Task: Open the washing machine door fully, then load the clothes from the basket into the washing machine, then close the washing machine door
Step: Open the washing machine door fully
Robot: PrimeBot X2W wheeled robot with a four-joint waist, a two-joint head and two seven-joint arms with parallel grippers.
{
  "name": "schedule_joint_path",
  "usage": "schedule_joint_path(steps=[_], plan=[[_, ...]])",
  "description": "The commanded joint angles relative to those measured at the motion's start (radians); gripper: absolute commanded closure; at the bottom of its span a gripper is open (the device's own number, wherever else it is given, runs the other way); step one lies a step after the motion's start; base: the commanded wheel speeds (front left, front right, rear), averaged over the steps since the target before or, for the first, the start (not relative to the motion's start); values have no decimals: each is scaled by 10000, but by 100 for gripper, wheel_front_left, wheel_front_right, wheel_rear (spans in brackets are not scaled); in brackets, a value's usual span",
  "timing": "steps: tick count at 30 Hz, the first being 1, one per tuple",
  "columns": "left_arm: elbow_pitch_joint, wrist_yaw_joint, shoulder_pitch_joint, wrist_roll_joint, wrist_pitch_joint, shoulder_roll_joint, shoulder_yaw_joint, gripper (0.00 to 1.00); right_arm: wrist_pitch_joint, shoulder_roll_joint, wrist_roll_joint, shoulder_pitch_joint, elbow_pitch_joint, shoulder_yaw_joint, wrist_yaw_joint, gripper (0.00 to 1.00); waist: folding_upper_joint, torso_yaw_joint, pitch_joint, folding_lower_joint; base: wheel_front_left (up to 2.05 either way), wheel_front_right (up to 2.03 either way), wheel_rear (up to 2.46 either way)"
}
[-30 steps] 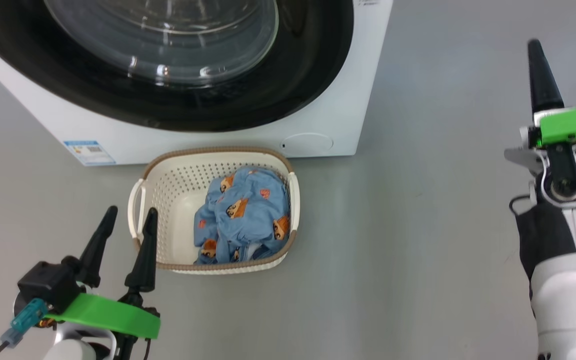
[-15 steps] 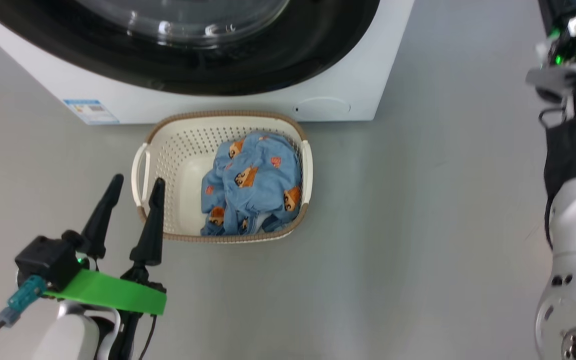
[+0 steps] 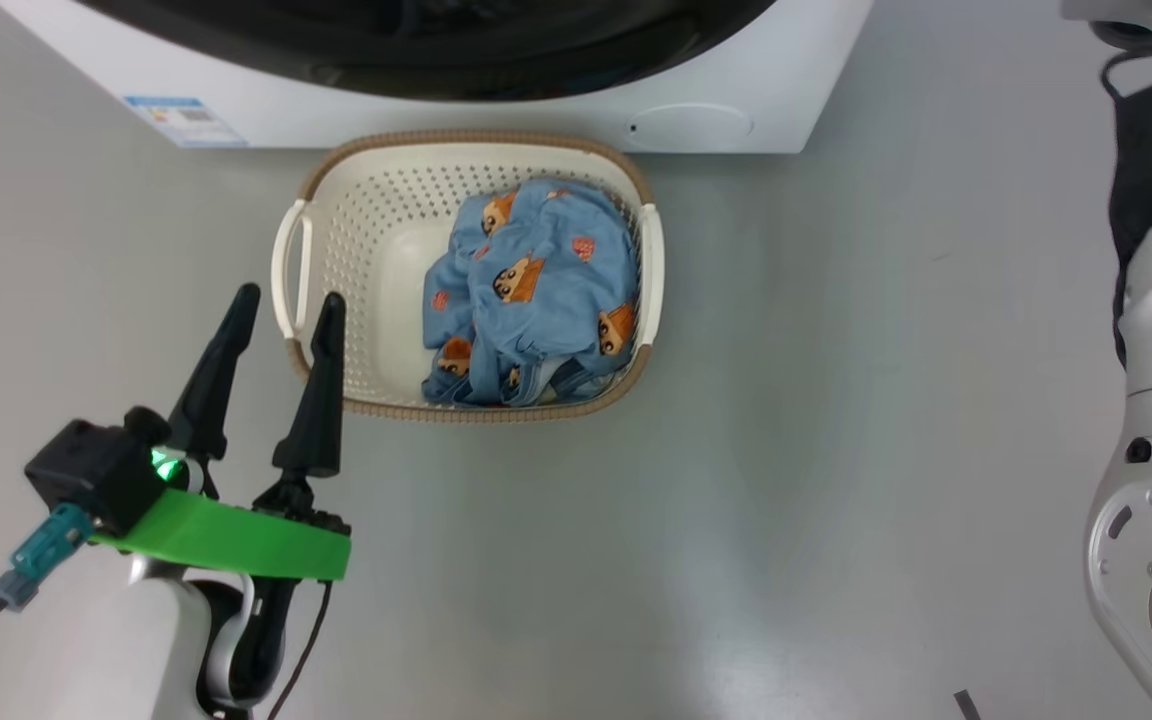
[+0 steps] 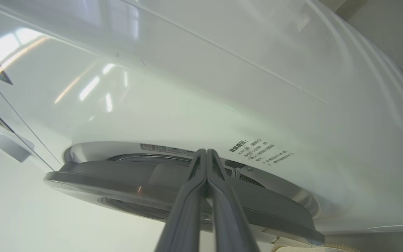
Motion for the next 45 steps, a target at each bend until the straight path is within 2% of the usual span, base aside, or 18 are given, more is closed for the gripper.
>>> schedule_joint_path(steps=[1,6,17,27,35,45], plan=[[-270,-25,-282,-64,-63,228,277,0,176,219,204,-428,-110,379,-9,100,0,208,250,0,0,0,0],[-287,-25,-426,-137,-63,149,232,0,85,221,493,-825,277,997,-9,100,0,287,405,0,0,0,0],[-308,-25,-508,-283,-63,91,262,0,-481,222,512,-1661,1093,1543,-9,100,0,479,707,0,0,0,0],[-329,-25,-649,-388,-63,25,237,0,-576,223,263,-2139,1837,1497,-9,100,0,626,856,0,0,0,0],[-364,-25,-590,-392,-63,10,286,0,419,223,497,-2080,2161,1579,-9,100,0,654,656,0,0,0,0],[-665,-25,-479,-295,-63,164,552,0,2035,223,671,-1754,1927,1288,-9,100,0,601,454,0,0,0,0]])
